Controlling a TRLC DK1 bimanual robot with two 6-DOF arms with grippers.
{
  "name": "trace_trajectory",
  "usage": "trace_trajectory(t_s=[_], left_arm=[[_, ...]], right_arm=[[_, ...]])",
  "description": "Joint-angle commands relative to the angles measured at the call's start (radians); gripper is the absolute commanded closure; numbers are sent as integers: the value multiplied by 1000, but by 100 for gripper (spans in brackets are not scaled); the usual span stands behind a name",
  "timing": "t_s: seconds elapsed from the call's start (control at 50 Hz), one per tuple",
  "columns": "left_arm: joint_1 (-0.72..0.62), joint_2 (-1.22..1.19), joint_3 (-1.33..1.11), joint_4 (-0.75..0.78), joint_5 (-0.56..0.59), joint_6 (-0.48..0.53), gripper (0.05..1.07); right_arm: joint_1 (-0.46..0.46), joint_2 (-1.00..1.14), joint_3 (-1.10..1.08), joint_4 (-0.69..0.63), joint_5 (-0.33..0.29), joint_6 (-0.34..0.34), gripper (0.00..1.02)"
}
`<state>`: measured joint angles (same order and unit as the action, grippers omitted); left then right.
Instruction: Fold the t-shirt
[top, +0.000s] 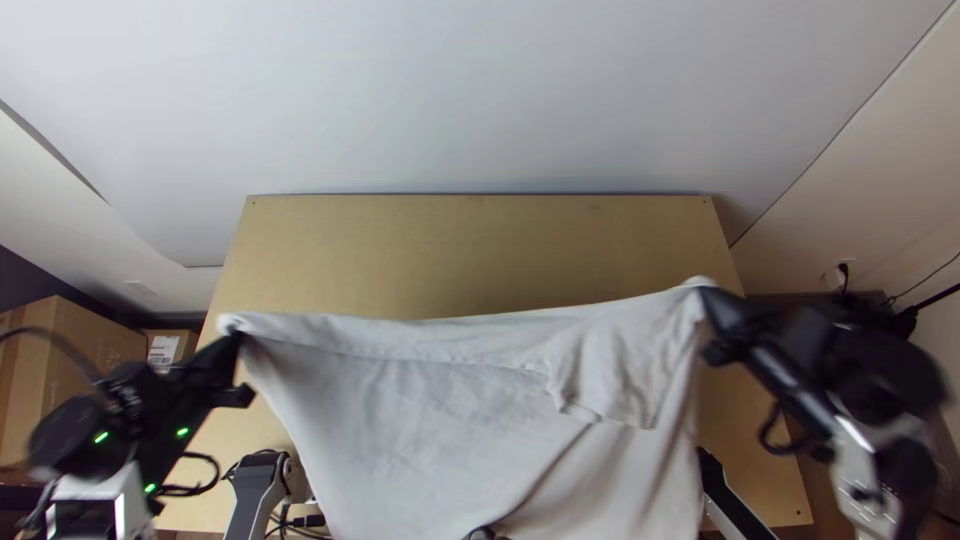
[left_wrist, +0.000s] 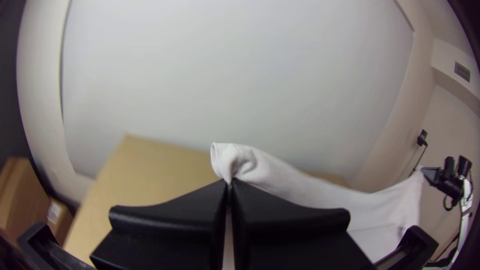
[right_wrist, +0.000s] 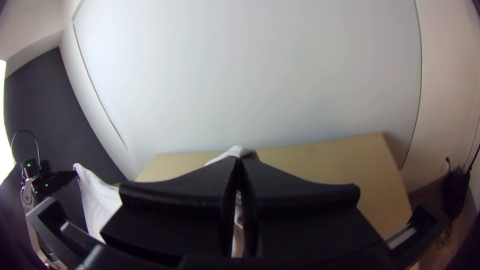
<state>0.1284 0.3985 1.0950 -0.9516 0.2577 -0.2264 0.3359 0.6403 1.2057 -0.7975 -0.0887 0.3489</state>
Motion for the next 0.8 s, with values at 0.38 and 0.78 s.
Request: trace_trajectory(t_s=[0.38,0.78], left_arm=[[-90,502,-515,629,-9,10,105],[-102,1080,-224,887,-57,-8,105]], right_arm=[[-37,456,-340,512,10,160,100],[-117,923,-101,667,1,116,100]])
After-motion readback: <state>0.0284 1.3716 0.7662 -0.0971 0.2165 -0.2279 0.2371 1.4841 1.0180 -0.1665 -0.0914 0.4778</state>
